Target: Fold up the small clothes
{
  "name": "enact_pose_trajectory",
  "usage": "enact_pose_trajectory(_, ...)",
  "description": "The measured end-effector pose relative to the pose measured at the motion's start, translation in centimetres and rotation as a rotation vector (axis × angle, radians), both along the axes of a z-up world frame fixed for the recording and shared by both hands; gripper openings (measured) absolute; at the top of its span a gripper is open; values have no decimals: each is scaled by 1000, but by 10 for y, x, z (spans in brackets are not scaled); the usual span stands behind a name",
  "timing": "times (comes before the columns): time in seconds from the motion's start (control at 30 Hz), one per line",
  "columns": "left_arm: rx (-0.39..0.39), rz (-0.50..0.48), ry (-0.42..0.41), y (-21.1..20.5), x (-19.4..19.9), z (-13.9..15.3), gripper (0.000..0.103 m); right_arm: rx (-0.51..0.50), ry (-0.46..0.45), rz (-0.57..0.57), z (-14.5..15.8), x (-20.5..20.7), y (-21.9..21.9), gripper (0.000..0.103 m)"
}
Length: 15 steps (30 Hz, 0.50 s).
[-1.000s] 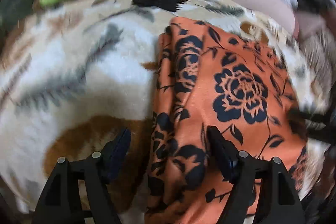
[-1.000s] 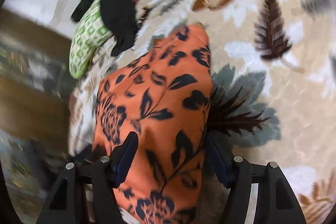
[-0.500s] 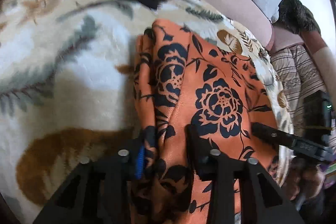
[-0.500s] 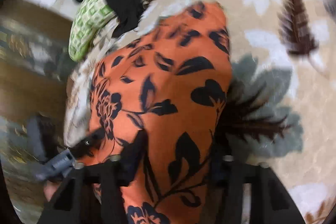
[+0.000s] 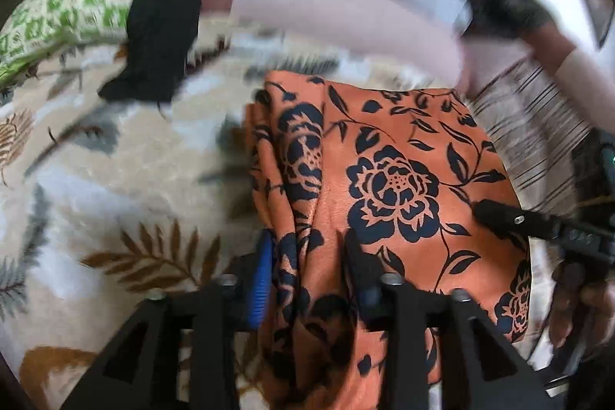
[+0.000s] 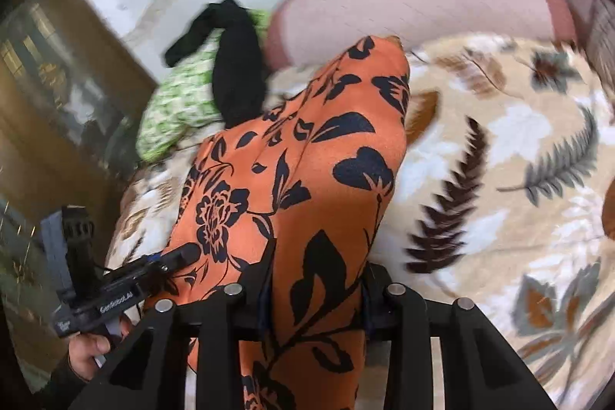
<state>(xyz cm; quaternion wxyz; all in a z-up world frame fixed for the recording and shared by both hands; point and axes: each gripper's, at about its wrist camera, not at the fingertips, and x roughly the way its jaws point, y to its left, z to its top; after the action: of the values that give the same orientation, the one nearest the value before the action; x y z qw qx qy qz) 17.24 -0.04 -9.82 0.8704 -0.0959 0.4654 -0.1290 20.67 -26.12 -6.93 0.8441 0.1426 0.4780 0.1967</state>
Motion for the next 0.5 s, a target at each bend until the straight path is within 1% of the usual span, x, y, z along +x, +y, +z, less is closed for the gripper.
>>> enact_pose_trajectory(0.03,43,3,42,-4,4,-14,54,-39,45,-42,-20,9,-9,58)
enact_pose_trajectory(0.07,55,3,63,-4,4,-20,57,-80,76,-80,-32,10,-14,61)
enact_pose_trajectory(0.1,36,13,44,-1,-2,-17,58,-117,107,-109,-42,8,-18,62)
enact_pose_trajectory(0.13,40,34,20,3,-7,-12,60,-113,100,-130,-44,0,-22,62)
enact_pose_trajectory(0.17,53,50,-3,4,-6,-6,64,-102,74,-140,-39,-7,-24,62)
enact_pose_trajectory(0.2,64,58,-31,8,-13,0,65,-98,43,-147,-32,-14,-23,62)
enact_pose_trajectory(0.23,59,60,-64,10,-21,8,66,-82,-5,-146,-19,-24,-21,62)
enact_pose_trajectory(0.27,60,60,-83,13,-26,12,71,-51,-40,-132,-9,-31,-17,62)
enact_pose_trajectory(0.3,91,59,-102,10,-30,11,73,-19,-70,-114,0,-37,-13,64)
enact_pose_trajectory(0.33,123,52,-96,7,-28,6,75,16,-105,-88,7,-43,-5,68)
enact_pose_trajectory(0.37,179,41,-48,1,-21,-8,75,38,-124,-58,9,-46,5,76)
enact_pose_trajectory(0.4,213,39,6,-3,-10,-20,75,48,-118,-17,4,-43,16,79)
enact_pose_trajectory(0.43,213,48,37,-2,-7,-28,76,45,-83,11,-7,-37,24,82)
enact_pose_trajectory(0.47,181,69,46,1,-7,-26,76,34,-21,17,-24,-28,29,83)
enact_pose_trajectory(0.5,163,76,48,5,-10,-22,76,15,76,-12,-47,-19,29,82)
